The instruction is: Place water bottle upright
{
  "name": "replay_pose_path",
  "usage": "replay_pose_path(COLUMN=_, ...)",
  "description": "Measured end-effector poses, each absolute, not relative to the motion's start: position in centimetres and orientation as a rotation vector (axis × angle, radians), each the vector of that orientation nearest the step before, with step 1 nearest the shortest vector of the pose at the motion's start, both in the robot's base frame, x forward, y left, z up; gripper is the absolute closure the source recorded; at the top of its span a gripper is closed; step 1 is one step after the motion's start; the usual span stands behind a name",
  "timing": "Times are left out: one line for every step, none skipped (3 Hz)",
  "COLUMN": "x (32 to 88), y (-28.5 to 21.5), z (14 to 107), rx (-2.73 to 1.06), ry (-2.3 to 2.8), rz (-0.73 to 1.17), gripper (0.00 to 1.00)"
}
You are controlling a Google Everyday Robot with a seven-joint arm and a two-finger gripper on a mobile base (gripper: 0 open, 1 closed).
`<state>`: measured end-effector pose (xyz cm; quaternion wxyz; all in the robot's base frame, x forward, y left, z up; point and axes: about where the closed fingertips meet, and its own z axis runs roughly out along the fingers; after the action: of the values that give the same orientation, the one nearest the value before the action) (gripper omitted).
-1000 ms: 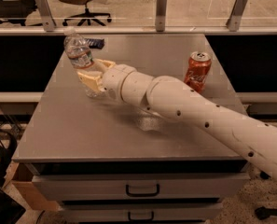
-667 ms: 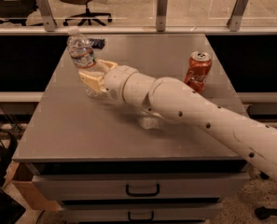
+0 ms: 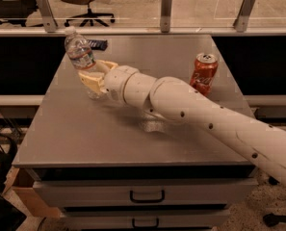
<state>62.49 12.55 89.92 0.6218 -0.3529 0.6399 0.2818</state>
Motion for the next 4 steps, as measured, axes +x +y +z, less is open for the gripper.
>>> replay_pose_path(x=63.4, y=12.8, z=90.8, rx=-0.765, ry=1.453, rz=0.654, gripper=1.0)
replay_pose_path(x=63.9, y=12.3, z=91.2, rx=-0.712, ry=1.442, rz=0.649, gripper=1.0)
replay_pose_path(x=63.5, y=11.1, z=91.6, rx=-0.667, ry=1.432, rz=0.625, gripper=1.0)
replay_pose_path(x=63.0, y=10.2, z=91.6, rx=-0.653, ry=1.428, rz=0.606, gripper=1.0)
